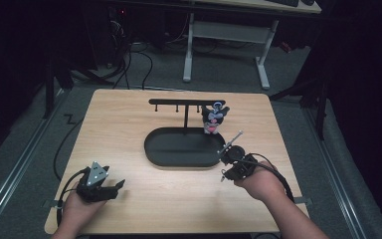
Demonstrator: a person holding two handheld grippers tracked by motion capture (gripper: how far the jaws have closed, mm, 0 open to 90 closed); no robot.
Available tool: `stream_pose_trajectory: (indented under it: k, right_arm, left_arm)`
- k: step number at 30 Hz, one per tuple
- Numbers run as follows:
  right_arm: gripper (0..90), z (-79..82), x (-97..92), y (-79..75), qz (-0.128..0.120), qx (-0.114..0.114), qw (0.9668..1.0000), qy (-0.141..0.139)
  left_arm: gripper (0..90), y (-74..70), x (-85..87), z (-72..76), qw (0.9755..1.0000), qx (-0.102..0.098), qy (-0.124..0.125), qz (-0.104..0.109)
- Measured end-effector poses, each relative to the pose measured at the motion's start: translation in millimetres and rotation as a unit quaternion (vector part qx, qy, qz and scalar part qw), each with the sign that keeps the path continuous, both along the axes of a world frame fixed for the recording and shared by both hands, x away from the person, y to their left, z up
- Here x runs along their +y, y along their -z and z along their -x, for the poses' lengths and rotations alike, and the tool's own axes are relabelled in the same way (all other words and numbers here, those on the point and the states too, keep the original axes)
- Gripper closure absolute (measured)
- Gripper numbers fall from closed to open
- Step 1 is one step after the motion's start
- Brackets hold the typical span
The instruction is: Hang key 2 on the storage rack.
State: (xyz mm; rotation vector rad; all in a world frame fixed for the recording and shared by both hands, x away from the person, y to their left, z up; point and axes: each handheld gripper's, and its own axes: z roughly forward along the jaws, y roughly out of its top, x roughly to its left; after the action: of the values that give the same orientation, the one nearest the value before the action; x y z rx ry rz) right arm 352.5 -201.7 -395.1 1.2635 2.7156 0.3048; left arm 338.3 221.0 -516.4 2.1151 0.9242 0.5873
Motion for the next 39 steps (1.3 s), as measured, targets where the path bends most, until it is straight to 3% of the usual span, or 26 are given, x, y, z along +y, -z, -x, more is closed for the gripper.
stream_pose_trajectory:
  k: [22,39]
  right_arm:
    - [89.1,-7.4,2.7,-7.4,-0.003,0.001,1.0,0.001]
    - [89.1,-33.3,18.3,-24.9,-0.005,0.004,1.0,-0.008]
  left_arm:
    - [25.0,-0.7,2.1,1.0,1.0,-0.001,-0.003,-0.001]
    - [25.0,-0.6,4.0,0.7,1.0,-0.001,-0.005,0.001]
